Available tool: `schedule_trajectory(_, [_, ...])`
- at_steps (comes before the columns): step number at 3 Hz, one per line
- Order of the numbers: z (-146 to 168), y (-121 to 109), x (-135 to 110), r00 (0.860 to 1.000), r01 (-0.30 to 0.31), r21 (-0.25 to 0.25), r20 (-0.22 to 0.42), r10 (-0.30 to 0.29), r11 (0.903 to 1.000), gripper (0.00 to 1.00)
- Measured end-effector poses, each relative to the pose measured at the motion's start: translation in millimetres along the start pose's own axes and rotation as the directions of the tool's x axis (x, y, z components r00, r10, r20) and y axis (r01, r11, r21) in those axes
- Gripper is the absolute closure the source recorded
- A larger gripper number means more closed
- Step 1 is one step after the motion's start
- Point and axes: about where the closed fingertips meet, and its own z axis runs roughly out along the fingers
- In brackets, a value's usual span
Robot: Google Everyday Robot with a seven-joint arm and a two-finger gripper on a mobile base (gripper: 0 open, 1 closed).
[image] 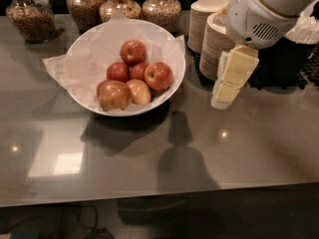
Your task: Pick apple from white bowl
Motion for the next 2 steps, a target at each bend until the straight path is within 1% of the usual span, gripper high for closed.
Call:
schedule_trajectory(1, [3, -3, -4, 1.000, 0.008, 0.005, -0.001, -0.008, 1.0000, 0.00])
schedule_trajectory(2, [36, -14, -28, 0.999, 0.020, -0.031, 0.040, -0.019, 0.9993, 0.00])
